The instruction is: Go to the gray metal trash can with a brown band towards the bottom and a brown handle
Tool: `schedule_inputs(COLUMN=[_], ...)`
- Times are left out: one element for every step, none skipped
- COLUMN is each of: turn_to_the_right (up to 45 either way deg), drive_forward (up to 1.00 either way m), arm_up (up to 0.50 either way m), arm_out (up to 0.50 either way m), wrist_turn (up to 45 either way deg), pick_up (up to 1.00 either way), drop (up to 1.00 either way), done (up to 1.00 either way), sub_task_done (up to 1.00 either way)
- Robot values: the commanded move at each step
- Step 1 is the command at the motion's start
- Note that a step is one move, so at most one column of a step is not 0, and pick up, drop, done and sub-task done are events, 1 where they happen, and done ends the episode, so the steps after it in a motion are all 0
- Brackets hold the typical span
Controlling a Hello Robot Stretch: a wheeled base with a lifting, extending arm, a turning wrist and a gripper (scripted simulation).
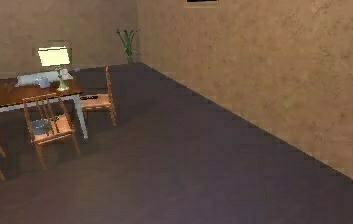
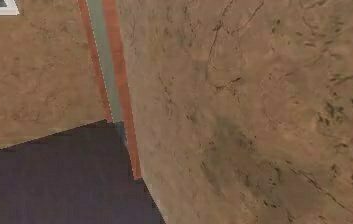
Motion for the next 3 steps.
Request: schedule_inputs(turn_to_the_right=[-24.0, 0.0, 21.0], drive_forward=[0.00, 0.15, 0.00], arm_up=[0.00, 0.00, 0.00], arm_out=[0.00, 0.00, 0.00], wrist_turn=[0.0, 0.0, 0.0], pick_up=[0.00, 0.00, 0.00], drop=[0.00, 0.00, 0.00], done=[0.00, 0.00, 0.00], sub_task_done=[0.00, 0.00, 0.00])
